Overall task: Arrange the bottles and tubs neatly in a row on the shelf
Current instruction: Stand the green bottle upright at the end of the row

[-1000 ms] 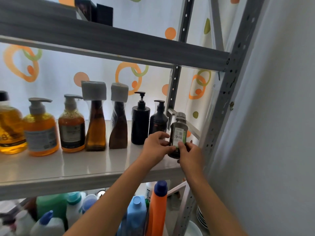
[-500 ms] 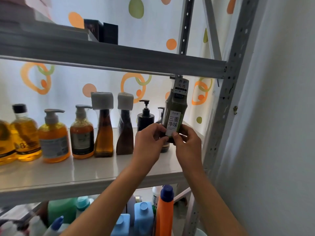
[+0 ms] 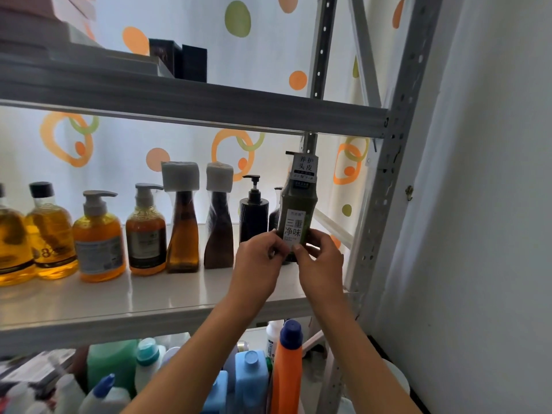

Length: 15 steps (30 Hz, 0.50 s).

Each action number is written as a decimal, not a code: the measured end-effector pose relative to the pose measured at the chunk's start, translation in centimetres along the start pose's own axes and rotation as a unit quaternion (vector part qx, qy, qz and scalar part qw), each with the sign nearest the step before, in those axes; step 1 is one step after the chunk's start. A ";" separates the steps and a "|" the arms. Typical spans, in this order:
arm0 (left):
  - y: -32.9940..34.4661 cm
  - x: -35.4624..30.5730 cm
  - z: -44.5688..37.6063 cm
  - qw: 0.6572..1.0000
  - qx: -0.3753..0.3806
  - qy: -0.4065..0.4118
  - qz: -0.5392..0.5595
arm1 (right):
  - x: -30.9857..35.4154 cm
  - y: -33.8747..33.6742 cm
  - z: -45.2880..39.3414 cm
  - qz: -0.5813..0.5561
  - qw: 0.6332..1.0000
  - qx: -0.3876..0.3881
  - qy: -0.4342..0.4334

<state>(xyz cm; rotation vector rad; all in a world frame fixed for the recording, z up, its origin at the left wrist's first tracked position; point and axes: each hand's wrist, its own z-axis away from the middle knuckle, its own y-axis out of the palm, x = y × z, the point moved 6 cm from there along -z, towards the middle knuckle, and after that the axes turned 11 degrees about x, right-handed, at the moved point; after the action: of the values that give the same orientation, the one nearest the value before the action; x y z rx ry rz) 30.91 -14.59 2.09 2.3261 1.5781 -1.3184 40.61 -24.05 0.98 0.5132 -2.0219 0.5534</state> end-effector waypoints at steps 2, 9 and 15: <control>0.6 0.7 0.7 1.000 0.000 0.002 -0.027 | -1.1 0.3 0.4 0.003 1.000 0.008 0.016; 2.3 2.8 2.0 0.999 -0.002 -0.035 -0.019 | -3.4 0.3 0.8 0.014 0.998 0.009 0.059; 4.1 3.0 2.4 0.994 0.000 -0.102 0.045 | -5.0 -1.2 0.5 0.067 0.990 -0.029 0.121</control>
<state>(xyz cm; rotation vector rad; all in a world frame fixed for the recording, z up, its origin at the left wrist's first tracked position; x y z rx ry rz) 33.02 -15.43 -3.07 2.1541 1.3973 -1.4792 43.30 -24.65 -3.39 0.2612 -1.8420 0.6061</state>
